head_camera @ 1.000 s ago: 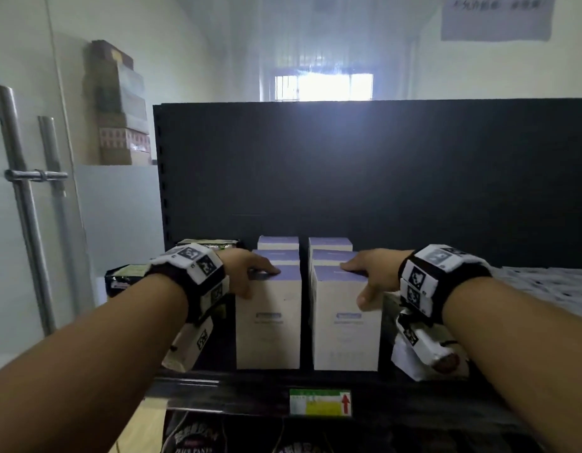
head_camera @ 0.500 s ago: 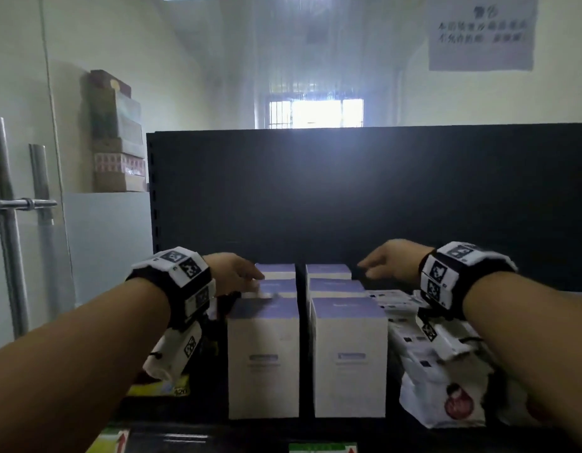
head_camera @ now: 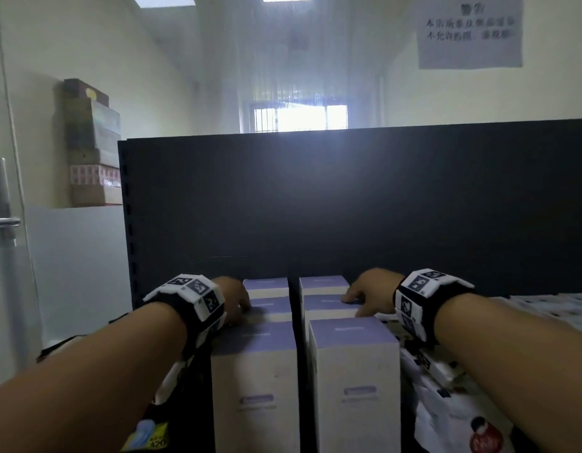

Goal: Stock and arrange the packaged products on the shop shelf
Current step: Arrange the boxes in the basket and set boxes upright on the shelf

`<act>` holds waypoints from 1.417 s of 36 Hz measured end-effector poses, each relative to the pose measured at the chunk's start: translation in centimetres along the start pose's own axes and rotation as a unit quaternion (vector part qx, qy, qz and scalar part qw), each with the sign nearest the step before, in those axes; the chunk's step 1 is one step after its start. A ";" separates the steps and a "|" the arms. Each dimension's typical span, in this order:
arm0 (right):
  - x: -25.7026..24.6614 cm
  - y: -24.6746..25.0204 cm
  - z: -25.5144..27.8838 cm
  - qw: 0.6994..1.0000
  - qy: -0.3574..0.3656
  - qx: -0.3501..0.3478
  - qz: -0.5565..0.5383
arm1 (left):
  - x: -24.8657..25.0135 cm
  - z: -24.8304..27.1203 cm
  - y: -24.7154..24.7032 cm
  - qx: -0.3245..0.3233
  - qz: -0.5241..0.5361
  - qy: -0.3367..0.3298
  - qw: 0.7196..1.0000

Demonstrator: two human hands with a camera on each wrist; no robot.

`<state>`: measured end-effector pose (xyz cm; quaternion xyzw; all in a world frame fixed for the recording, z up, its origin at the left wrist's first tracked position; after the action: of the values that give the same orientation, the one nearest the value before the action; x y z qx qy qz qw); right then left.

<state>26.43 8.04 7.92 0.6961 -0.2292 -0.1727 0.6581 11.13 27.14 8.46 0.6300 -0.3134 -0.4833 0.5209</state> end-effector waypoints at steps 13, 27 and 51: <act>-0.2 -0.3 -0.9 1.000 -0.001 0.030 -0.007 | 1.4 -1.9 0.8 0.001 -0.046 0.045 0.998; 0.9 1.7 3.3 0.989 -0.023 0.098 -0.106 | 0.2 -0.1 1.1 0.034 0.055 0.061 0.996; -4.8 1.7 7.7 0.994 0.029 0.011 -0.101 | 1.8 7.6 0.6 0.060 0.161 0.058 0.983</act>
<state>18.10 4.16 8.71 0.7276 -0.1401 -0.2153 0.6361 4.68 22.73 8.57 0.6286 -0.4081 -0.3359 0.5705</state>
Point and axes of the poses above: each hand's wrist, its own z-axis away from the middle knuckle, its own y-axis out of the back of the hand, x = y × z, the point moved 6 cm from there along -z, towards the middle knuckle, and after that the axes turned 3 degrees about x, right-handed, at the moved point
